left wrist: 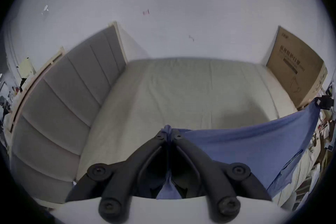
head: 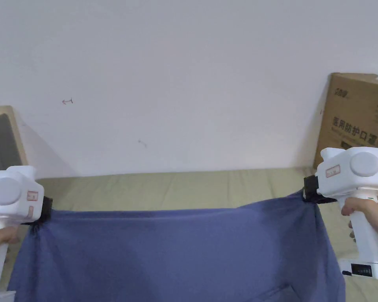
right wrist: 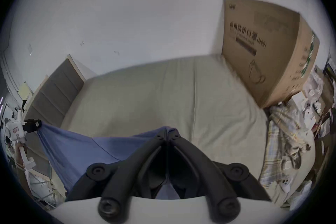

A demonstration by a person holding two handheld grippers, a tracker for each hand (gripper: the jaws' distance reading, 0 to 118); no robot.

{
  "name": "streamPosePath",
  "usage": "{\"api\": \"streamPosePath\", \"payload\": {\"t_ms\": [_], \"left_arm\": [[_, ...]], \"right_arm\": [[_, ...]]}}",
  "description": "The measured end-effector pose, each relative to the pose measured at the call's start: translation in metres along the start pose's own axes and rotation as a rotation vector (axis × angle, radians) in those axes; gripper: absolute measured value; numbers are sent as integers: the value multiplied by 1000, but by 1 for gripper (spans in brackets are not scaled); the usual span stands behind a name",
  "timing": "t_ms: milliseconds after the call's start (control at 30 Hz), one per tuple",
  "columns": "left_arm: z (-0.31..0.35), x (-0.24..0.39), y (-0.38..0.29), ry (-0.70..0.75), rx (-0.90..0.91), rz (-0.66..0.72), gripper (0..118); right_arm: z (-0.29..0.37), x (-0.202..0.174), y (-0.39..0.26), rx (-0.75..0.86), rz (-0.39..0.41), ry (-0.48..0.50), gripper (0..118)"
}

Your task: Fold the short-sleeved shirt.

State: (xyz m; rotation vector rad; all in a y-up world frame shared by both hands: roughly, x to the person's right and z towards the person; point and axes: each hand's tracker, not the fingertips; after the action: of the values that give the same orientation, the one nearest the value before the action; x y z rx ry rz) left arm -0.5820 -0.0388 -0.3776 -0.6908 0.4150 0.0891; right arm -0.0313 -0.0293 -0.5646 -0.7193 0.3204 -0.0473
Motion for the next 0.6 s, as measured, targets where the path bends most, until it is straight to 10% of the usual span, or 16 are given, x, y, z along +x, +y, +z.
{"api": "streamPosePath", "payload": {"t_ms": [600], "left_arm": [[126, 34, 241, 106, 443, 61, 1]], "right_arm": [[150, -42, 255, 372, -13, -123, 2]]}}
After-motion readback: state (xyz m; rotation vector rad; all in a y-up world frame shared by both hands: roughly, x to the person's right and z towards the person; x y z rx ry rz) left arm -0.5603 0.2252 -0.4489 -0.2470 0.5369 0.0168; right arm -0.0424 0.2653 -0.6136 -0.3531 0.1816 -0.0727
